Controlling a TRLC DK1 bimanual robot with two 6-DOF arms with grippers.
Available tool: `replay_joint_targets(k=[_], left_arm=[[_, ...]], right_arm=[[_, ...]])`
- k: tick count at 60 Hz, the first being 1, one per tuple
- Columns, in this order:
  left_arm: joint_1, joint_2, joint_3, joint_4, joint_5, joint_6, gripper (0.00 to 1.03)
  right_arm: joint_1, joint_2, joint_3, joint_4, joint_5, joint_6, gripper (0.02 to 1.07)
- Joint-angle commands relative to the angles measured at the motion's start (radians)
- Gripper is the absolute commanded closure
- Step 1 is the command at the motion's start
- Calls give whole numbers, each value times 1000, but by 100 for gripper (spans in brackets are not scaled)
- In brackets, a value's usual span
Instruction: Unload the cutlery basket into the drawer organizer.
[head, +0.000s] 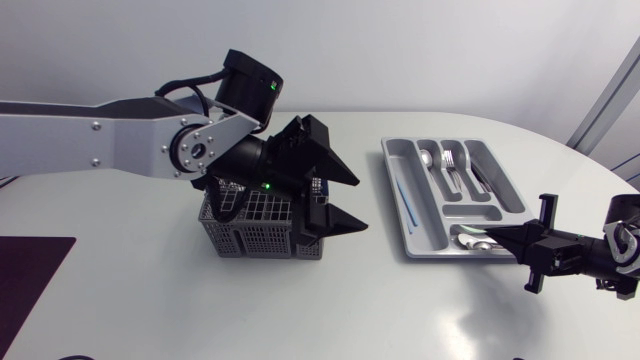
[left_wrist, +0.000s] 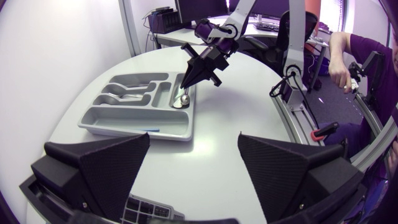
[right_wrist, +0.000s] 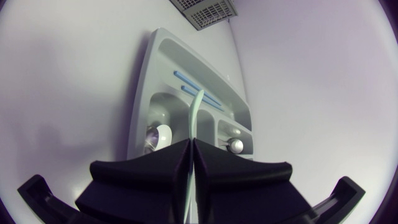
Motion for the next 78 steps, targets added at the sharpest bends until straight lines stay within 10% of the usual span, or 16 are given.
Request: replay_joint_targets(k=[1,27,40,78], left_arm=[[15,-26,-34,-1,-3,-10,5],[80,-45,-65,7,24,-1,5],[94,-74,-71,5,26,-1,5],[341,-333,-145,-33,-77,-178,11]], right_arm=[[17,32,-30,23,16,-34,92],[-5,122,-38,156,59,-21,46],[-25,27,-27,121,27,21,40],[405,-218,195,61,242,1194,44]])
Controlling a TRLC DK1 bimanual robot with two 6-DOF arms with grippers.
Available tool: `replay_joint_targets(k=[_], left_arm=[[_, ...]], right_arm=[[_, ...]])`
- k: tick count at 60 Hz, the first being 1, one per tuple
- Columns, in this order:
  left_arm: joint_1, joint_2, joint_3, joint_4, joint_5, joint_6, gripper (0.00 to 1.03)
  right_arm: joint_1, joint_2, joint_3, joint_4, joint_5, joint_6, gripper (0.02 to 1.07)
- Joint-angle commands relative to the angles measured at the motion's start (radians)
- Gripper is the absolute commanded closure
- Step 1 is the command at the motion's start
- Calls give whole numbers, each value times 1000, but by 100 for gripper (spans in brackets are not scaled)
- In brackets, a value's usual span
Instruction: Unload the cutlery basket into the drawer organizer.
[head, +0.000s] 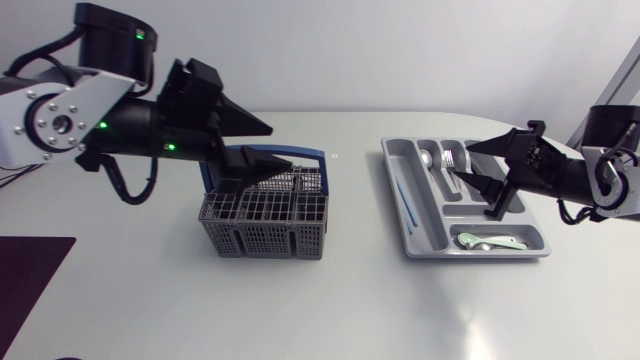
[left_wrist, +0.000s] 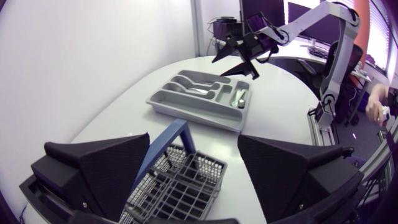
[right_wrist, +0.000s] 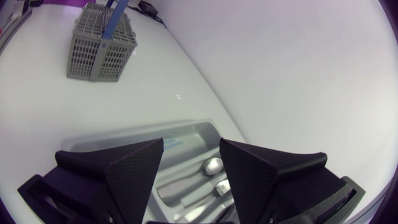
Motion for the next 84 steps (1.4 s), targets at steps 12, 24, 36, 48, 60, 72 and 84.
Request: replay_joint_targets(k=[12,24,36,48,60,72,84], left_arm=[[185,-206,-110,-64,-8,-31,54],[309,-237,-170,-75,-11,-8,100],[389,-324,-276,-78,-3,32,101],[435,-412,-365,-9,-5,-35,100],[481,-420,-400,94,-87,-195,74],[478,-551,-485,173,-184,-270,72],[413,-683,-571,215,-319,-285,66]], right_arm=[[269,-65,45,-47,97,400,80],[440,-51,89,-46,174,545,102],[473,-68,97,-26,211,659,102],[499,-137,37,5,324,710,102],[480,-250,-30,52,478,766,102],[460,-416,-148,86,646,765,102],[421,-586,-257,88,758,745,102]])
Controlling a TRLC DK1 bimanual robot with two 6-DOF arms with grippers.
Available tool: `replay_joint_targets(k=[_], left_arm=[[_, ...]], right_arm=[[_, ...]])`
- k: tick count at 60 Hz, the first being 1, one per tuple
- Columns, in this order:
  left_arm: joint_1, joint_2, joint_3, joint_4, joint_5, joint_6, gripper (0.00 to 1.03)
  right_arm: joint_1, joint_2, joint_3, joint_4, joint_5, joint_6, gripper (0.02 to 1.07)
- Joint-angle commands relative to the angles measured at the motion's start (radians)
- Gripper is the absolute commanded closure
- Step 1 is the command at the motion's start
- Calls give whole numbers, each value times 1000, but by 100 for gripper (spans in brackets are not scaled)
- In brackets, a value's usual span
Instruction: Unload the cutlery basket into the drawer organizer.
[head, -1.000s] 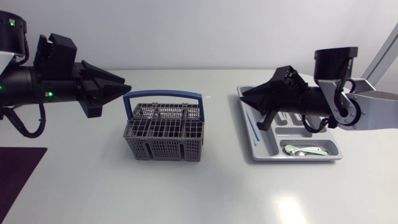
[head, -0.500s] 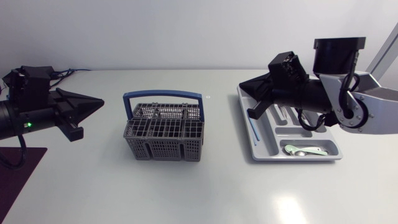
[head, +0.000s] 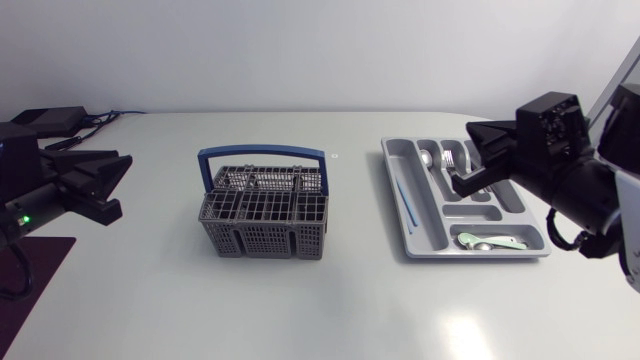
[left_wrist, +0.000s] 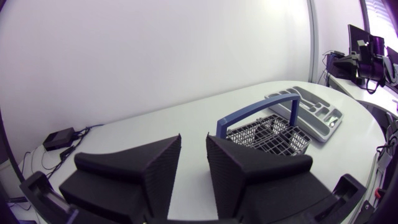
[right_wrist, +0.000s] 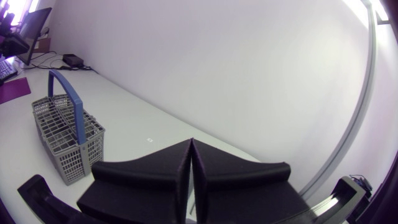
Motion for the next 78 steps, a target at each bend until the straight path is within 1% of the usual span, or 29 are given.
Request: replay_joint_targets(k=[1,2,6,10,14,21,23,25,30,60,69,72,78], left_arm=[[-31,-50,-56,25,-52,-28,65],[-36,-56,-60,25,-61,-28,63],[-44,-70,-71,31,-81,-29,63],[-45,-87,-85,41,-99,-38,55],[-45,-105,-96,44,-105,-38,49],[-44,-153,-114,44,-115,-38,48],[-41,-166,-120,42,-119,-38,46],[-38,-179,-125,41,-121,-38,40],[-26,-207,-141,39,-129,-40,40],[-64,-460,-334,45,-239,-152,40],[-75,-533,-391,46,-271,-185,41],[-78,-559,-410,47,-282,-196,41],[-87,-614,-453,48,-307,-221,41]], right_arm=[[-16,-71,-70,17,43,9,102],[-19,-86,-81,15,52,9,102],[-27,-134,-113,11,78,9,102],[-52,-190,-155,9,98,6,102],[-76,-230,-178,3,101,4,101],[-127,-316,-216,-17,103,4,101],[-131,-347,-225,-26,118,4,101],[-130,-376,-234,-32,134,4,101],[-130,-437,-250,-54,165,5,101],[-170,-689,-402,-167,92,188,101],[-182,-762,-446,-200,70,242,99],[-186,-787,-461,-211,63,260,97],[-195,-842,-494,-236,47,301,96]])
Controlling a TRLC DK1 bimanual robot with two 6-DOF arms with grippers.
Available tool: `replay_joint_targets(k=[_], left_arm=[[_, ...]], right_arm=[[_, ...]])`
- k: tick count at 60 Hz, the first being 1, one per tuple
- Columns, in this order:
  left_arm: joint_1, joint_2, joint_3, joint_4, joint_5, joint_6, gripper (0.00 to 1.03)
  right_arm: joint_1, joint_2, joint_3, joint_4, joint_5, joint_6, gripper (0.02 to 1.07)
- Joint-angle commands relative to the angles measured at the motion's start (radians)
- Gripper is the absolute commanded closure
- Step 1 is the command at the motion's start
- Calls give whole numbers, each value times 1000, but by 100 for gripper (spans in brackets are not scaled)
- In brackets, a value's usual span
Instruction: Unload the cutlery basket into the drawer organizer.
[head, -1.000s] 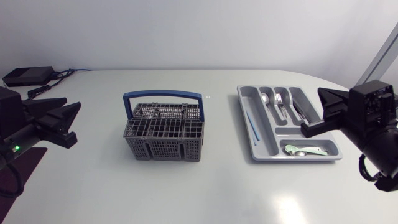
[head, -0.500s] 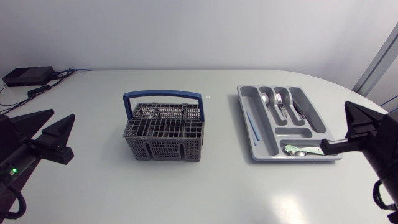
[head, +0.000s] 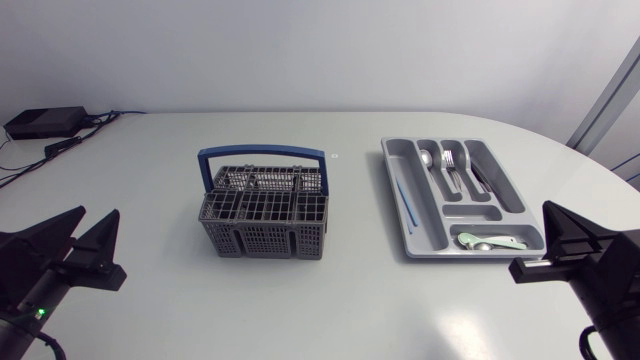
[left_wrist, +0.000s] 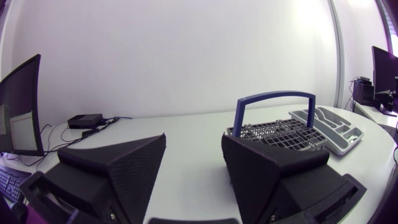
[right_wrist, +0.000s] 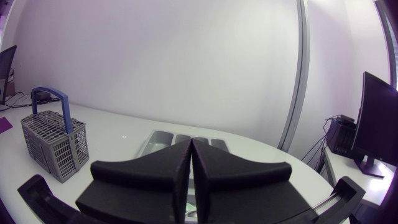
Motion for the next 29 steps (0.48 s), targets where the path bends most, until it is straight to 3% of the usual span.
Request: replay_joint_targets(k=[1,12,17,25,29], left_arm=[[-11,-48,-52,15,-21,-47,41],[-24,-132,-116,17,-58,-84,41],[-24,-132,-116,17,-58,-84,41],[-24,-132,-116,17,-58,-84,41],[-24,-132,-116,17,-58,-84,39]], right_arm=[[-11,-47,-45,-23,-15,67,96],[-25,-131,-96,-60,-39,128,85],[-25,-131,-96,-60,-39,128,74],[-25,-131,-96,-60,-39,128,65],[-25,-131,-96,-60,-39,128,54]])
